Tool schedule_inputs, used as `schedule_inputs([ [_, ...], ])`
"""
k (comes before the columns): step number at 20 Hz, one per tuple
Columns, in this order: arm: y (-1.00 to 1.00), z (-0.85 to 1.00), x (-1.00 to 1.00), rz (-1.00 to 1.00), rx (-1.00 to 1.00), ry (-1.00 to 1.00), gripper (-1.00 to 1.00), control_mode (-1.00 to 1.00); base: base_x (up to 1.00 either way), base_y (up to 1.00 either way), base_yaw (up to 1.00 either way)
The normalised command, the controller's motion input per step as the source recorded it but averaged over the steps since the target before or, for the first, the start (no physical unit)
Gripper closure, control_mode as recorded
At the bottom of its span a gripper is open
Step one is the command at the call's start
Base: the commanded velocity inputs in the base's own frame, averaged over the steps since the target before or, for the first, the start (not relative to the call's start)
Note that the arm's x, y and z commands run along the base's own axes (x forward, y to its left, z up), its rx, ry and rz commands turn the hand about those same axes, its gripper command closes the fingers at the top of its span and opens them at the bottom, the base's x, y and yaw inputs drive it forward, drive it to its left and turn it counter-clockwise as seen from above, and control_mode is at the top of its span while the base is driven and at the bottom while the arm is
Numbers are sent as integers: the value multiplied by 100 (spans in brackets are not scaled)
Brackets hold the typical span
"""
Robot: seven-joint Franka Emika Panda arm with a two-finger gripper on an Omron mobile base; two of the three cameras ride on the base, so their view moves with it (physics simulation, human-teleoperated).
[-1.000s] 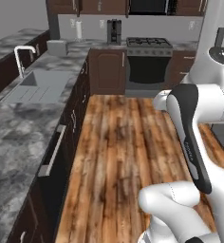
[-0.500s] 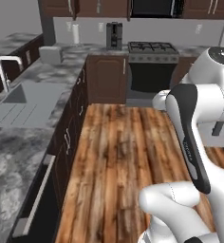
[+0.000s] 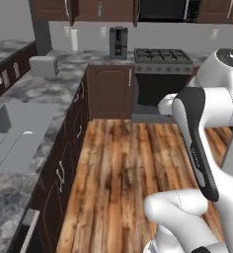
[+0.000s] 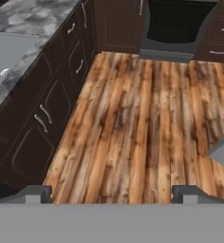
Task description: There is a bowl on the dining counter. Grab a lemon wedge from the fridge and place it in the bowl. Then get the liquor bottle and glass cup from the cabinet and place them next to the bowl.
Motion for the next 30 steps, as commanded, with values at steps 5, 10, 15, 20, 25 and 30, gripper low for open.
schedule_inputs([
  [5,0,0,0,0,0,0,-100,100,100,0,-1],
  [10,0,0,0,0,0,0,-100,100,100,0,0],
  [15,0,0,0,0,0,0,-100,100,100,1,0],
  [20,0,0,0,0,0,0,-100,100,100,14,0],
  [25,0,0,0,0,0,0,-100,100,100,24,0],
  [30,0,0,0,0,0,0,-100,100,100,32,0],
])
